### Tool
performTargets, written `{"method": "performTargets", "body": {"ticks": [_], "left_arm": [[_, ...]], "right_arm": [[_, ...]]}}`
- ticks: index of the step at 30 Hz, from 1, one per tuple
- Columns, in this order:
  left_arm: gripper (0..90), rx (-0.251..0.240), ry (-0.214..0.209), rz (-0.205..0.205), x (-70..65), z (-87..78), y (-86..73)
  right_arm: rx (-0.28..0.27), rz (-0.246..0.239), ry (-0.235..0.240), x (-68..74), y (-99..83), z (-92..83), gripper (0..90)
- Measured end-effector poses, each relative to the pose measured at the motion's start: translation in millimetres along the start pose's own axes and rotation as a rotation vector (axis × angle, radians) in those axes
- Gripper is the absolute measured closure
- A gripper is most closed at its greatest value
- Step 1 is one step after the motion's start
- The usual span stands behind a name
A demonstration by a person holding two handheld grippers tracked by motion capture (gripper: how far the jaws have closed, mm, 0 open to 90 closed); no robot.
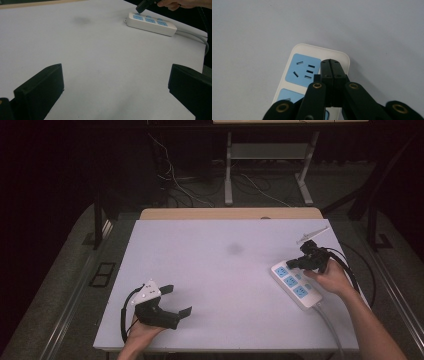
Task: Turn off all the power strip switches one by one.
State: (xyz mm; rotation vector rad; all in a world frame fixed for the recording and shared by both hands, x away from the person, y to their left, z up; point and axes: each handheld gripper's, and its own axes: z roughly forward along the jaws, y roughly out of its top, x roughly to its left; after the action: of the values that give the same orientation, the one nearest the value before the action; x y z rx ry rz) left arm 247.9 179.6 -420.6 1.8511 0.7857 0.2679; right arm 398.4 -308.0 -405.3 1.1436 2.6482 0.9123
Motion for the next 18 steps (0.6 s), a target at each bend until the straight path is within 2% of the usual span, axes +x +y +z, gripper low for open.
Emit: {"method": "performTargets", "body": {"ticks": [8, 12, 15, 18], "left_arm": [[0.0, -0.005, 0.001, -0.003, -0.2, -1.4, 0.2], [0.0, -0.005, 0.0, -0.001, -0.9, -1.7, 0.3], [0.0, -0.007, -0.001, -0.001, -1.4, -1.8, 0.3], [0.0, -0.009, -0.003, -0.003, -1.8, -1.8, 0.4]], "right_arm": [[-0.066, 0.039, 0.007, 0.6, -2.2, -23.8, 88.6], [-0.106, 0.076, -0.006, 3.3, -5.4, -37.8, 77.8], [-0.136, 0.113, -0.021, 7.2, -9.1, -47.1, 65.1], [-0.154, 0.126, -0.04, 13.7, -13.7, -54.2, 53.7]]}}
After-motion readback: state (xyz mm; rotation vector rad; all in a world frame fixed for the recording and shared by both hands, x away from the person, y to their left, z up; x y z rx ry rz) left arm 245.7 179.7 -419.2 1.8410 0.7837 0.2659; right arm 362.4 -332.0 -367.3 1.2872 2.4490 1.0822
